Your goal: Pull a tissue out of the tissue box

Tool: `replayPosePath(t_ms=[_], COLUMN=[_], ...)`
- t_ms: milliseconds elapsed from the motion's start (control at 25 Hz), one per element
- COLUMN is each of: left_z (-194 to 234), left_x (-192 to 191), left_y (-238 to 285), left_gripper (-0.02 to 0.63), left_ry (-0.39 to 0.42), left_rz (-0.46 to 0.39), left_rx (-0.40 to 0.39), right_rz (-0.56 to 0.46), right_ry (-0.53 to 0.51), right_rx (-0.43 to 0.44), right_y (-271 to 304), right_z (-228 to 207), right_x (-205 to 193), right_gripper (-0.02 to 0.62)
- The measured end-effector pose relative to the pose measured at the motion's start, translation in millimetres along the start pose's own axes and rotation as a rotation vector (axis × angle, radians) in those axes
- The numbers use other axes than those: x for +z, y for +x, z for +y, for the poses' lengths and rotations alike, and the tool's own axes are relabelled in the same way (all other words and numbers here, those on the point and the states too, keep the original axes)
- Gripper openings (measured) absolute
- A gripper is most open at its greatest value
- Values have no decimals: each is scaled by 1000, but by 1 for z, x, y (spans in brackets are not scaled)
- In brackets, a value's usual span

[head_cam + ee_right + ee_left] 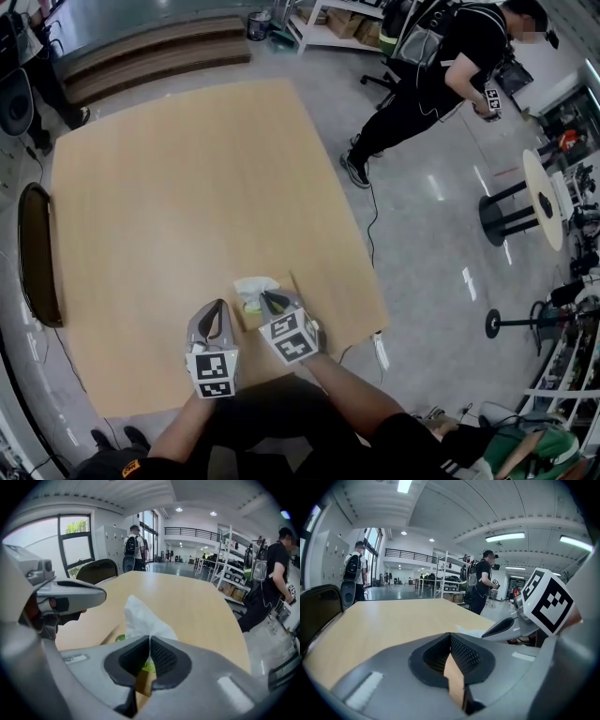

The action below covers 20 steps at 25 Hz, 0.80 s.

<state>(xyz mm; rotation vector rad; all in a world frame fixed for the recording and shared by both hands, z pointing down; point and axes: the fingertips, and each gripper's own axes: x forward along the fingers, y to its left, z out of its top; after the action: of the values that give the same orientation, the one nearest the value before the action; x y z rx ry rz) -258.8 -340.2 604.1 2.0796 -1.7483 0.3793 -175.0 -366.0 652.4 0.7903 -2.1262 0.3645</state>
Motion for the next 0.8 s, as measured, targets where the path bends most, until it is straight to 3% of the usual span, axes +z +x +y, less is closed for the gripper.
replayPosePath(t_ms=[440, 800], left_z=[-27, -81], left_x=[18, 33], left_y=[-14, -44], left_gripper=[18, 18], left_ry=[7, -14], left_rz=[-53, -111], left_rx=[-12, -9], right_rz=[-296, -407], right_ry=[114, 131], right_rx=[-71, -70], right_y=[-69, -132], right_z=[-35, -37], right_x=[55, 26], right_gripper=[0, -1])
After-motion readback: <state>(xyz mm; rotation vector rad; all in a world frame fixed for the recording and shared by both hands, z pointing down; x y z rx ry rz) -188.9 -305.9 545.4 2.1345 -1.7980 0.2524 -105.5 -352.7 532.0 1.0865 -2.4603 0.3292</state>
